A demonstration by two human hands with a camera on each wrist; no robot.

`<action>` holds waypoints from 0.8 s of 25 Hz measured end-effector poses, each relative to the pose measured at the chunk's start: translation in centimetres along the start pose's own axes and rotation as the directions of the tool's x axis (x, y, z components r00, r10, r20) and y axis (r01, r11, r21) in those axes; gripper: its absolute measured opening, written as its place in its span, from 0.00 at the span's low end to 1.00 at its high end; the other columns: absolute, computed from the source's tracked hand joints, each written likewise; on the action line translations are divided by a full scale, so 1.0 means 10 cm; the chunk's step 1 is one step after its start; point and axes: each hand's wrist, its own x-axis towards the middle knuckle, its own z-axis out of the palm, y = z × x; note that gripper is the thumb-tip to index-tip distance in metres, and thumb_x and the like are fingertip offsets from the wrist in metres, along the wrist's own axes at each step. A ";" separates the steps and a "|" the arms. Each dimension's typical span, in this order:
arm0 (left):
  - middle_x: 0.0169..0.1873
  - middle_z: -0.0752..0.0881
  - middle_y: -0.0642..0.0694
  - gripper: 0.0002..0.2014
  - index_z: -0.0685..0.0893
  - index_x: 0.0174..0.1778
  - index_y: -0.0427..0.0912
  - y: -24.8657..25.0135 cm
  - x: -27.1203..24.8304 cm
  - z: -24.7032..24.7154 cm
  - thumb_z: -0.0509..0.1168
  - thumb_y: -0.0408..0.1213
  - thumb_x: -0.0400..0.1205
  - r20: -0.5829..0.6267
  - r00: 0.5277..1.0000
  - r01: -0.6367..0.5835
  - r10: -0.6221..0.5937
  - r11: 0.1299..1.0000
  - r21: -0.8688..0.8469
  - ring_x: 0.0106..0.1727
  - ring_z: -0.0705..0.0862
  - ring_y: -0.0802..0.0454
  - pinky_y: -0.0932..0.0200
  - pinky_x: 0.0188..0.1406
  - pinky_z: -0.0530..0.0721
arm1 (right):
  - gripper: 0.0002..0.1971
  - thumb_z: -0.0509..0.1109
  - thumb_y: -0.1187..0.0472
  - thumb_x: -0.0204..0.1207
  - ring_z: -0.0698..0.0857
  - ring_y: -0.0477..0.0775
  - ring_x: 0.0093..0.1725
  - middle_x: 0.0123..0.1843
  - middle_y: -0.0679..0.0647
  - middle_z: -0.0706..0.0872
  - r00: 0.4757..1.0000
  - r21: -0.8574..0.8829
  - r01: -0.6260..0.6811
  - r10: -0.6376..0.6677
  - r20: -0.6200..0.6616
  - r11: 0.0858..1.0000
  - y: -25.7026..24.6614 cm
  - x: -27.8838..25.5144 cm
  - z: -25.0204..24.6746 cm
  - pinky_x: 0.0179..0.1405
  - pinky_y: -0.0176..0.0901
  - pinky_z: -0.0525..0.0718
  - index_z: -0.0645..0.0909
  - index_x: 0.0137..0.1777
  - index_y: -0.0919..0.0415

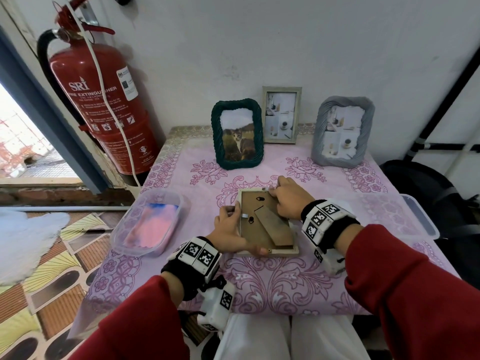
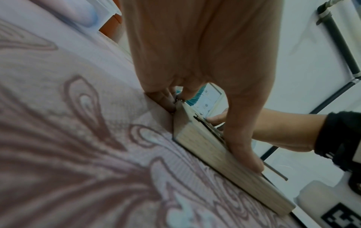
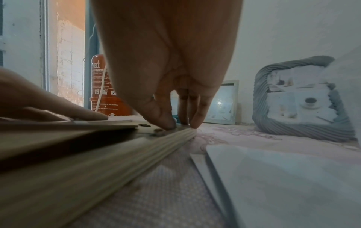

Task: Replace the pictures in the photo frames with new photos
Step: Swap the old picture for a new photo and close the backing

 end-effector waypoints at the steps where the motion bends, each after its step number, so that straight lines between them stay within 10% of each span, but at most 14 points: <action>1: 0.71 0.54 0.48 0.70 0.39 0.83 0.44 0.00 0.00 0.00 0.83 0.54 0.56 -0.001 1.000 0.004 -0.004 1.000 0.004 0.76 0.53 0.47 0.63 0.76 0.54 | 0.20 0.60 0.68 0.75 0.69 0.63 0.66 0.64 0.64 0.70 1.000 0.006 -0.003 0.003 -0.004 1.000 -0.01 0.00 0.00 0.63 0.52 0.76 0.76 0.67 0.67; 20: 0.69 0.58 0.43 0.61 0.54 0.81 0.40 0.09 -0.01 0.00 0.79 0.59 0.59 -0.097 0.995 -0.011 0.020 0.996 0.089 0.73 0.58 0.41 0.51 0.79 0.61 | 0.24 0.64 0.71 0.73 0.72 0.61 0.65 0.62 0.63 0.74 0.997 0.259 0.020 0.001 -0.082 0.966 0.12 -0.07 0.08 0.65 0.48 0.74 0.77 0.71 0.61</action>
